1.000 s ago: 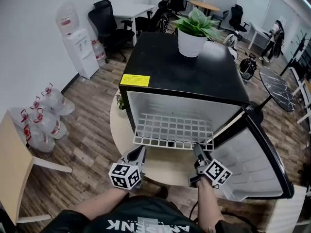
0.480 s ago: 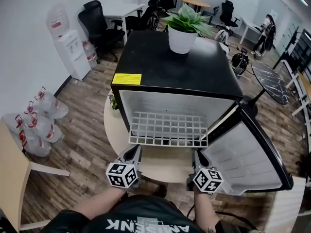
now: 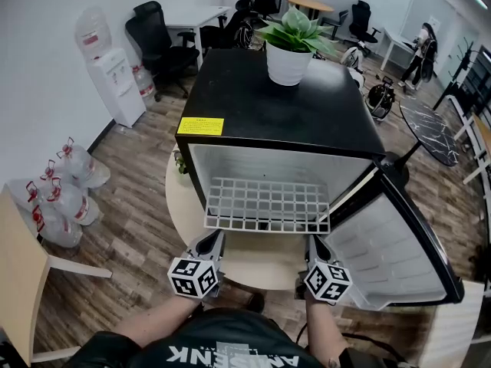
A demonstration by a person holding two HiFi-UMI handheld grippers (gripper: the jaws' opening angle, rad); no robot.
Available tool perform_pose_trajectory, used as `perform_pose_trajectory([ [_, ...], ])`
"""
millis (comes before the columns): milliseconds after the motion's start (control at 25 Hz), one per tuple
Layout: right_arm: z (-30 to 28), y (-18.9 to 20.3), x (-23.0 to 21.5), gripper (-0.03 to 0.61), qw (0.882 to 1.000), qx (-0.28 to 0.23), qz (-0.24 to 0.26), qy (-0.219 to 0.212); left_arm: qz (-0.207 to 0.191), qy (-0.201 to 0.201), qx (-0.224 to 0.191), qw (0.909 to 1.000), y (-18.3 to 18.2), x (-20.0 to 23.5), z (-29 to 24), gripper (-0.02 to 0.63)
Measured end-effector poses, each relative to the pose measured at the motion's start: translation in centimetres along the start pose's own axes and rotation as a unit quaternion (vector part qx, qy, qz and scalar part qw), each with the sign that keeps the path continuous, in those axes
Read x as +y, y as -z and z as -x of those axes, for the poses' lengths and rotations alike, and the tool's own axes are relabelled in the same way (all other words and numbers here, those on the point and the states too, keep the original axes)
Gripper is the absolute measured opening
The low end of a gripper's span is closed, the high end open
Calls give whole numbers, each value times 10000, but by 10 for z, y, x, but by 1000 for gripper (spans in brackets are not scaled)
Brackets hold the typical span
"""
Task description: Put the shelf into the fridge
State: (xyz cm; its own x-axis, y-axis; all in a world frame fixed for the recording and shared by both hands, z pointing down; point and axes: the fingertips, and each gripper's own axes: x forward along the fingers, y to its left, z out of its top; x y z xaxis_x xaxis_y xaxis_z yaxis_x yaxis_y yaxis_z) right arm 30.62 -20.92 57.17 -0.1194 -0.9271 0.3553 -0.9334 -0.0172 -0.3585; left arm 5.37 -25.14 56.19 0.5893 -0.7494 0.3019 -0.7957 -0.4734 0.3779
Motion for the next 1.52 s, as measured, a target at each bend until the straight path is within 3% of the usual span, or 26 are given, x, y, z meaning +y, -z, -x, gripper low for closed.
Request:
perform_pose_trajectory([
  [360,-11,-17,1,8,9999,-39,84,-77,-51,-42,-191,9998,-17,0,-11,2],
  [1080,-51,-41,-8,8,10000,28,40,-73,-244,-151,-194,9994,-40,11,-52,2],
  [1520,-79,-51,-8,8,9999,22,-73,114,-328,-288,-183,9989,-51,26,-74,2],
])
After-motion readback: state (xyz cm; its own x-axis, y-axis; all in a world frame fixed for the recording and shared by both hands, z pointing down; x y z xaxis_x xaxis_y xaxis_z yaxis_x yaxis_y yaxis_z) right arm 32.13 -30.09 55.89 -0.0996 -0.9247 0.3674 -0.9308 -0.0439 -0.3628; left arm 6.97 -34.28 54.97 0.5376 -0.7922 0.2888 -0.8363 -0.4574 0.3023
